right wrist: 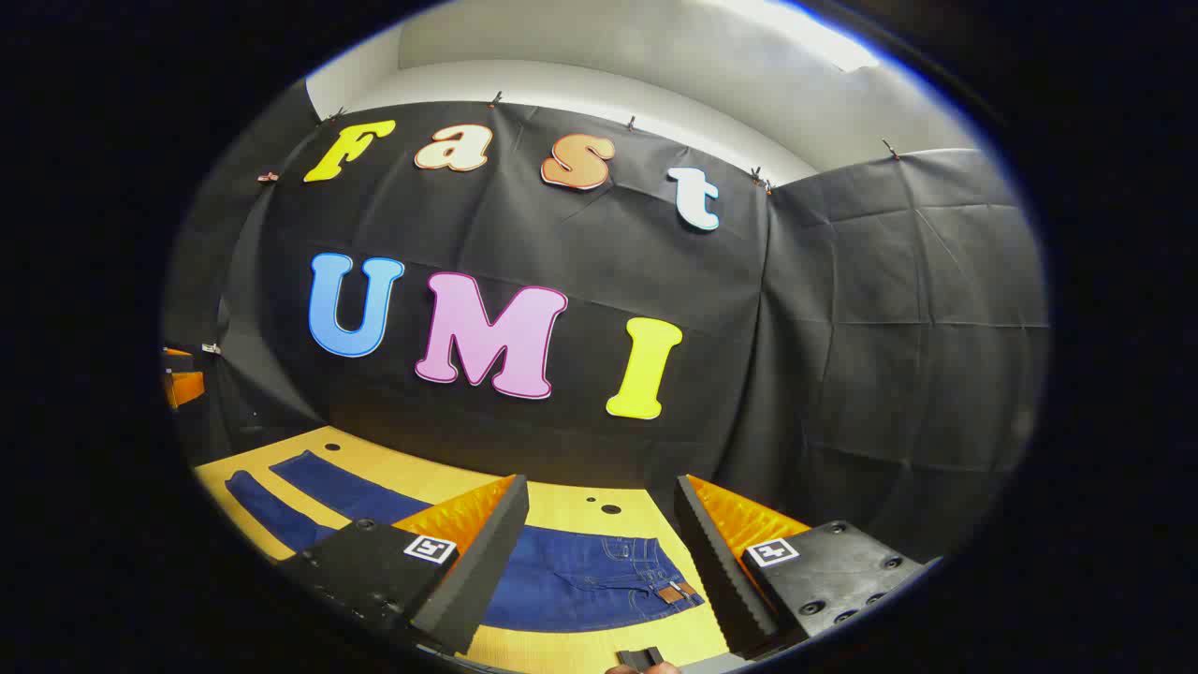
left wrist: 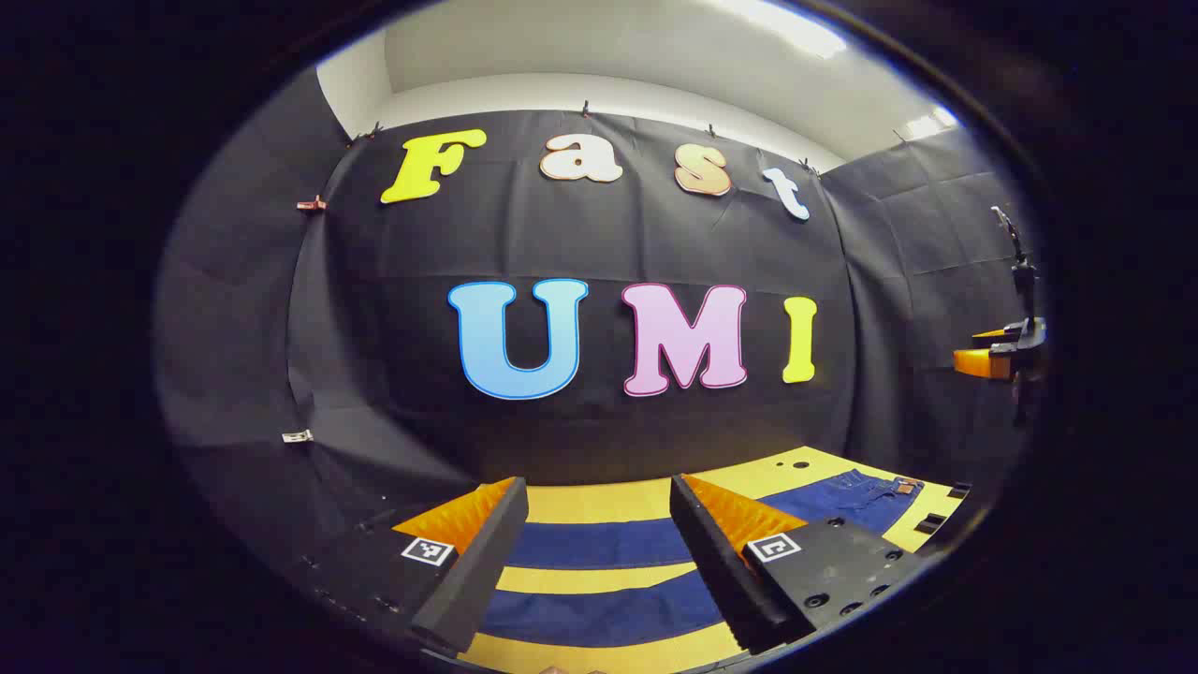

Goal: Grasp the waist and the cuffs of the jeans and fold them to make the two legs overlap; first hold the waist and fold one-third of the jeans toward the cuffs, then hold the cuffs and fold the remaining one-third in the same direction to finish folding.

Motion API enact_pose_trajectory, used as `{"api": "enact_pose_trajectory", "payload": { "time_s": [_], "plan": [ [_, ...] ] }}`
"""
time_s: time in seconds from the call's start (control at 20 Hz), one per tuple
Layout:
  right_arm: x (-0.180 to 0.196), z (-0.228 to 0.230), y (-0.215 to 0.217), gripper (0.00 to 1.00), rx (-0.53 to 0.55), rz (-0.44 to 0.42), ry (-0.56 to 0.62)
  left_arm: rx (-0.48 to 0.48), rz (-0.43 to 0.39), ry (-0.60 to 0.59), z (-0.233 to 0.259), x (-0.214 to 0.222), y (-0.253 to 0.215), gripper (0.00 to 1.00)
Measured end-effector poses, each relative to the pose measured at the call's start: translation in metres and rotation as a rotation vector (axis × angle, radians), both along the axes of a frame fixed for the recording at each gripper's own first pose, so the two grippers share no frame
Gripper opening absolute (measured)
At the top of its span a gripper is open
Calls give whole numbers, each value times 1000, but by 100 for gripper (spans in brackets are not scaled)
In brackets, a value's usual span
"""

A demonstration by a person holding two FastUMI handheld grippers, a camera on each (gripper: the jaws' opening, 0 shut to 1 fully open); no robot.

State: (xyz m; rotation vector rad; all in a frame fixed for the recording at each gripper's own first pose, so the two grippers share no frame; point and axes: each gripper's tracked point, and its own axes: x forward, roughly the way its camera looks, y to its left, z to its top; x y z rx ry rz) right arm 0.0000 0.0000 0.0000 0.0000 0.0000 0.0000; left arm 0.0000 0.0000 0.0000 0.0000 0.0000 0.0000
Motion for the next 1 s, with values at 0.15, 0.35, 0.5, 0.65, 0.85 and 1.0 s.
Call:
{"api": "enact_pose_trajectory", "payload": {
  "time_s": [0.15,0.35,0.5,0.65,0.85,1.0],
  "plan": [
    [0,5,-2,94,-31,-5,-5,-10,-4,11,0,-1,4,98],
    [1,19,-5,94,-32,-17,-30,-8,-20,10,-1,-1,5,98],
    [3,15,-9,96,-49,-21,-25,-5,-27,19,-4,-2,6,98],
    [5,10,-11,96,-64,-27,-11,0,-14,30,-8,-2,13,98],
    [9,7,-8,96,-66,-27,-4,12,-12,32,-8,-2,15,98],
    [12,2,-7,96,-56,-23,6,32,-8,54,-17,-1,19,98]
  ]
}}
